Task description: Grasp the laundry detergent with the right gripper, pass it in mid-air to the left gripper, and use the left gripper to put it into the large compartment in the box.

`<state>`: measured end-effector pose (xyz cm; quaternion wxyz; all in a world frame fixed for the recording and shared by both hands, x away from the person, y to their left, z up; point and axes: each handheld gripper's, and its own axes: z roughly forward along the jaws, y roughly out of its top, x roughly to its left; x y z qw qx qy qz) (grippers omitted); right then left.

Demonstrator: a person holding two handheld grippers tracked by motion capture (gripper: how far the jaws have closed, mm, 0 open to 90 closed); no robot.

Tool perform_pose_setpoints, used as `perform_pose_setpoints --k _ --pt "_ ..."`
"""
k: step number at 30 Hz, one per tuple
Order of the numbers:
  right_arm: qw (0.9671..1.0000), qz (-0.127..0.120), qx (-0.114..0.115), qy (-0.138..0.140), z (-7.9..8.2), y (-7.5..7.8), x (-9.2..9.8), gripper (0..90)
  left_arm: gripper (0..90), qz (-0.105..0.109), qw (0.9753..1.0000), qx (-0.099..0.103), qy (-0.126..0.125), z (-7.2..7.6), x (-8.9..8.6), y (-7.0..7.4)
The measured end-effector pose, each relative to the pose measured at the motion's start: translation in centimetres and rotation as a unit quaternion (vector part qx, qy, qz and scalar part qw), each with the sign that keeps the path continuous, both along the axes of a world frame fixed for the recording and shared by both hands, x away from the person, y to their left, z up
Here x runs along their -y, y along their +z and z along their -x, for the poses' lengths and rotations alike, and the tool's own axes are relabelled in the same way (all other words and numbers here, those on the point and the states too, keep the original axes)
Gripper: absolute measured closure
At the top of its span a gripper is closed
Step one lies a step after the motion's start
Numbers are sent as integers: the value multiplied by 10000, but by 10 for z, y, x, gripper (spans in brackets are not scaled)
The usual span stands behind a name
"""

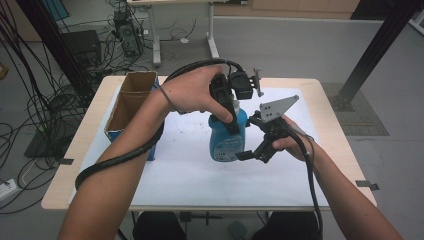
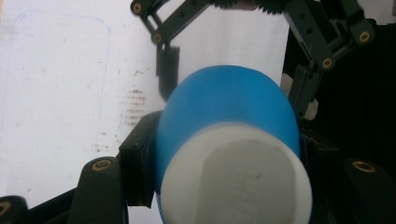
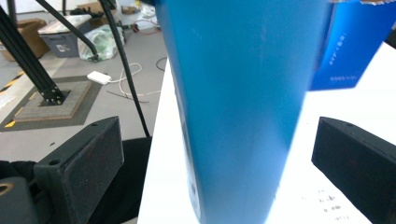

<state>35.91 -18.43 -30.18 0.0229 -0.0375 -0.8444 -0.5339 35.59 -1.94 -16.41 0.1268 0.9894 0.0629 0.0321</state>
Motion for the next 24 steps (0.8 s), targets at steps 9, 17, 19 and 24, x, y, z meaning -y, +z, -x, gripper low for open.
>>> perform_pose_setpoints --k 9,17,19,24 --pt "9992 298 -174 -176 -2 8 23 31 376 49 9997 -7 252 -2 -5 1" --pt "9960 691 -230 -524 -7 13 43 32 376 -58 9983 2 581 -1 -11 2" --pt "9949 788 -240 -575 -7 16 47 32 376 -97 9976 2 689 -2 -13 2" --pt "9889 1134 -368 -884 -12 23 55 31 376 -58 9953 53 962 -4 -19 3"
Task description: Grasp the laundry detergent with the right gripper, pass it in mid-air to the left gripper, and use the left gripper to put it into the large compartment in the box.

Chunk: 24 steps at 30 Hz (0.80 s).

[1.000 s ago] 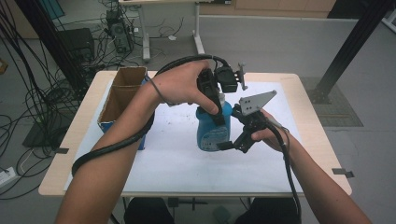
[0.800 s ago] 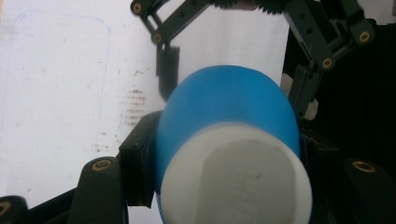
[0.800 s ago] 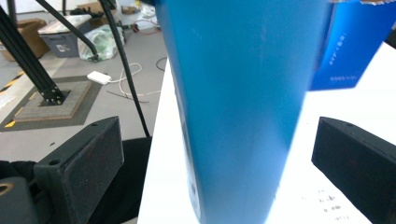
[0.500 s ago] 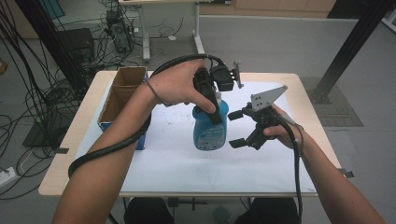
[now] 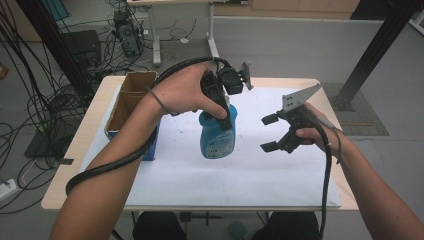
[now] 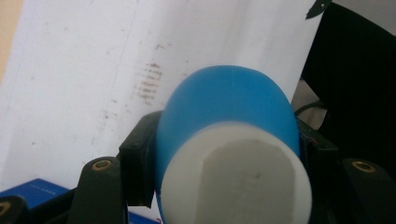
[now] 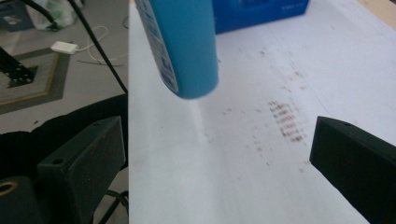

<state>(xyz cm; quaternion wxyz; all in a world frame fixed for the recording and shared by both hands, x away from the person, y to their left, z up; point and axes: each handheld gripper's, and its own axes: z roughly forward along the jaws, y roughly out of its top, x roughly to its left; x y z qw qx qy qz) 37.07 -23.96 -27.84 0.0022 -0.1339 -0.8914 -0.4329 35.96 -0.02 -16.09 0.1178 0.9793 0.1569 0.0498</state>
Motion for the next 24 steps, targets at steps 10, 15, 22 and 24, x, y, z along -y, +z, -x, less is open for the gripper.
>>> perform_pose_setpoints --k 10,15,22,24 --pt "9958 533 -70 -735 -13 18 23 30 376 -65 9992 -84 383 -2 -12 2" --pt "9913 850 -55 -999 -18 20 32 40 376 -66 9982 -64 601 -4 -19 6" --pt "9819 1371 -59 -1307 -25 20 41 56 376 -91 9969 -26 779 -6 -27 14" --pt "9781 1552 -62 -1388 -26 21 43 56 376 -100 9964 -43 841 -6 -29 17"
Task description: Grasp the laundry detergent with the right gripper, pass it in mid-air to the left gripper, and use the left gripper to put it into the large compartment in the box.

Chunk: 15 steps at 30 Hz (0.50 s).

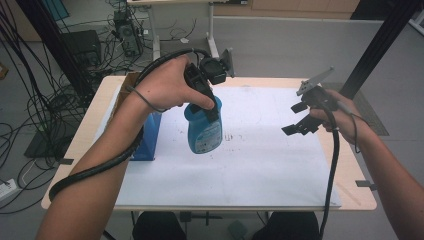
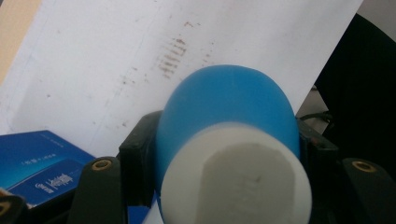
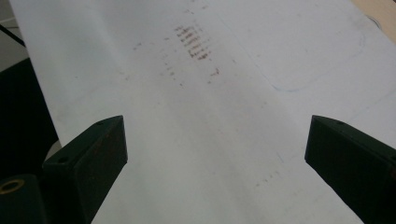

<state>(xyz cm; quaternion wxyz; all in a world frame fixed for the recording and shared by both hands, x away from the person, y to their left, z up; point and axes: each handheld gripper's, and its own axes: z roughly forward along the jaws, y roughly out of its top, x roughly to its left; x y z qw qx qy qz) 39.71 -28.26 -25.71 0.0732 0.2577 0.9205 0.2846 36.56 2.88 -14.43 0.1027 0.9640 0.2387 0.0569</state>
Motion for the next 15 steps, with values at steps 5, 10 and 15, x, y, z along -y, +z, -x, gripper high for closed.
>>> perform_pose_setpoints --k 5,10,15 --pt "9987 467 -103 -171 -5 1 4 55 376 -20 9998 45 168 -2 -8 10" --pt "9960 793 -292 -296 -10 2 7 55 376 -51 9992 103 371 -5 -18 23" --pt "9919 1136 -398 -401 -15 4 9 55 377 -55 9978 139 647 -10 -30 39"
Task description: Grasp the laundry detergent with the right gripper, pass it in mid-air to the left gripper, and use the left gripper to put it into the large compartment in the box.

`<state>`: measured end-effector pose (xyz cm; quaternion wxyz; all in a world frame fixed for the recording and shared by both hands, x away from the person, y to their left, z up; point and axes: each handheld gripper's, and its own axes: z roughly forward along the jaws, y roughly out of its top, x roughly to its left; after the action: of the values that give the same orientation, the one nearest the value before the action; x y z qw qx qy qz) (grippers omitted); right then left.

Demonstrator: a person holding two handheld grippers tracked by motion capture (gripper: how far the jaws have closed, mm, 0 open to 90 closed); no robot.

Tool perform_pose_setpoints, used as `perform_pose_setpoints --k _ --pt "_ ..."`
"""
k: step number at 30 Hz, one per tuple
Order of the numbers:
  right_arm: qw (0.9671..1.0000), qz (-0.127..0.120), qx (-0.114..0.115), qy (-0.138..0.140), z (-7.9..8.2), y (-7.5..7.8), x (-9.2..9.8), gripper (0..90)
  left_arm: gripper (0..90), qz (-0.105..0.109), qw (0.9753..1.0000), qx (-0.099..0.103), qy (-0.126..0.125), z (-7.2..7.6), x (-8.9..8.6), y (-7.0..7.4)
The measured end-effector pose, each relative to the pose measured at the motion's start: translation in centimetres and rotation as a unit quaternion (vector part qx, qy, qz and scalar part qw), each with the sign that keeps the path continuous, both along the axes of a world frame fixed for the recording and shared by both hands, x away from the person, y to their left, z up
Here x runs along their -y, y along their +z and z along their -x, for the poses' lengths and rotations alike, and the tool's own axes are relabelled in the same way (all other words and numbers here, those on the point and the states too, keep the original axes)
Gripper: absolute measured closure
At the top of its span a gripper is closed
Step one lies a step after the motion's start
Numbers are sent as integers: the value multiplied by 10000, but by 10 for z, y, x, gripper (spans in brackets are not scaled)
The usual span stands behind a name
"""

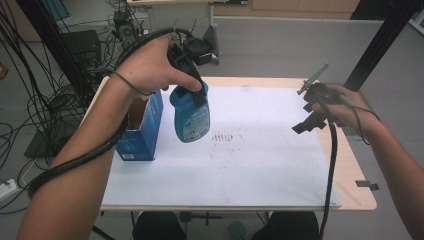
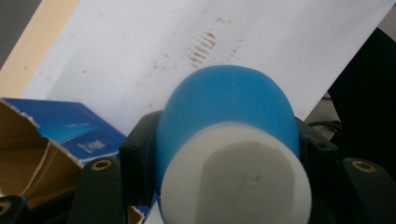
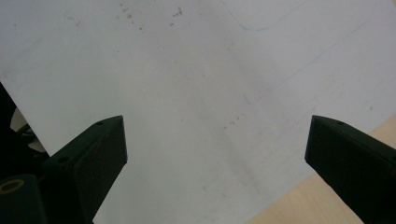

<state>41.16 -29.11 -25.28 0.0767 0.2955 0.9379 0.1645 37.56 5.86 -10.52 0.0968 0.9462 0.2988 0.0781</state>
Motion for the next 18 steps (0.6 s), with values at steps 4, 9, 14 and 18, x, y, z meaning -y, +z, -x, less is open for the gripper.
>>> perform_pose_setpoints --k 4,9,14,18 --pt "9995 290 -81 -97 -3 5 0 56 376 -22 9997 3 229 -5 -11 10" --pt "9991 383 -48 -162 -5 16 2 57 376 -61 9985 78 538 -10 -27 23" --pt "9989 426 -39 -208 -9 30 1 58 376 -3 9970 55 771 -13 -40 30" --pt "9987 433 4 -251 -11 38 1 59 377 61 9949 72 1007 -16 -49 33"
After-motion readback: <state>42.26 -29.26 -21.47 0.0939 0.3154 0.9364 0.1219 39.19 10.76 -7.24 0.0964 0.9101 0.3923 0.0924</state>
